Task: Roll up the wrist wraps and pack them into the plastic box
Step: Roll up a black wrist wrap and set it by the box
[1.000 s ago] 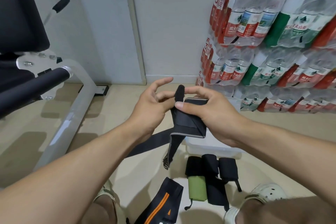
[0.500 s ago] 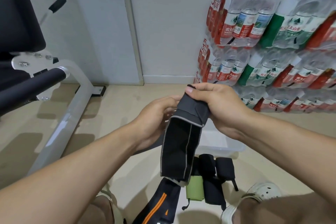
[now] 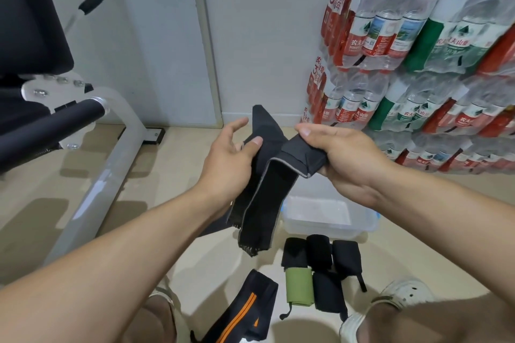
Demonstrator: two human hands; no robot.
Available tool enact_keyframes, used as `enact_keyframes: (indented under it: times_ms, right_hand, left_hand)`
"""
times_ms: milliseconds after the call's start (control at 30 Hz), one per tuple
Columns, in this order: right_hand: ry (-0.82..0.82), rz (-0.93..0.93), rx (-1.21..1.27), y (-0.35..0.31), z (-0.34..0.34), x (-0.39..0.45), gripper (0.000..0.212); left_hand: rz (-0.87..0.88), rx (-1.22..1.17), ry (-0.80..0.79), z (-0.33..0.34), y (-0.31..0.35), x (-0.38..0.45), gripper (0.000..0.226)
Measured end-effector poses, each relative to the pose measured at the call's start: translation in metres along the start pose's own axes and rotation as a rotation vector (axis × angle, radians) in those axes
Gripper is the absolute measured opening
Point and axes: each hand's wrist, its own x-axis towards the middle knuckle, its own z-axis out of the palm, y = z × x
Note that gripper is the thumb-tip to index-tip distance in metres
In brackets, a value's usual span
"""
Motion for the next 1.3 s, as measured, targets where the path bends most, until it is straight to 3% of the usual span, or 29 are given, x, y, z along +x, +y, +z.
enact_keyframes:
  times_ms: [133, 267, 467, 533, 667, 800, 1000, 1167, 1300]
  right_hand:
    - [-0.078, 0.120, 0.065, 0.003, 0.001, 0.001, 0.027]
    - [-0.079, 0.145, 0.179, 0.000, 0.003, -0.003, 0.018]
    - [-0.042, 0.176, 0.288, 0.001, 0.006, -0.002, 0.014]
    - [-0.061, 0.162, 0.182, 0.003, 0.004, -0.002, 0.015]
    - [-0.032, -0.020, -0.503, 0.000, -0.008, -0.003, 0.015]
    - [-0.011, -0.193, -0.670, 0.001, -0.012, -0.001, 0.010]
    - [0.073, -0.490, -0.451, 0.002, -0.007, 0.005, 0.006]
    - [0.096, -0.484, -0.303, -0.003, -0.011, 0.008, 0.010]
    - [0.037, -0.319, -0.271, -0.003, -0.017, 0.015, 0.014]
  left_hand:
    - [0.049, 0.023, -0.057, 0.003, 0.001, -0.009, 0.046]
    - [0.075, -0.043, -0.149, 0.006, 0.006, -0.015, 0.040]
    - [0.094, 0.007, -0.201, 0.008, 0.006, -0.017, 0.067]
    - [0.117, 0.048, -0.132, 0.009, 0.005, -0.017, 0.065]
    - [0.088, 0.064, -0.063, 0.001, 0.001, -0.008, 0.068]
    - [0.027, 0.088, -0.044, -0.002, 0.002, -0.005, 0.074]
    - [-0.223, 0.080, 0.085, -0.008, -0.007, 0.007, 0.076]
    - [-0.206, 0.014, -0.083, -0.013, -0.006, 0.006, 0.067]
    - [-0.178, -0.036, -0.161, -0.010, -0.005, 0.000, 0.059]
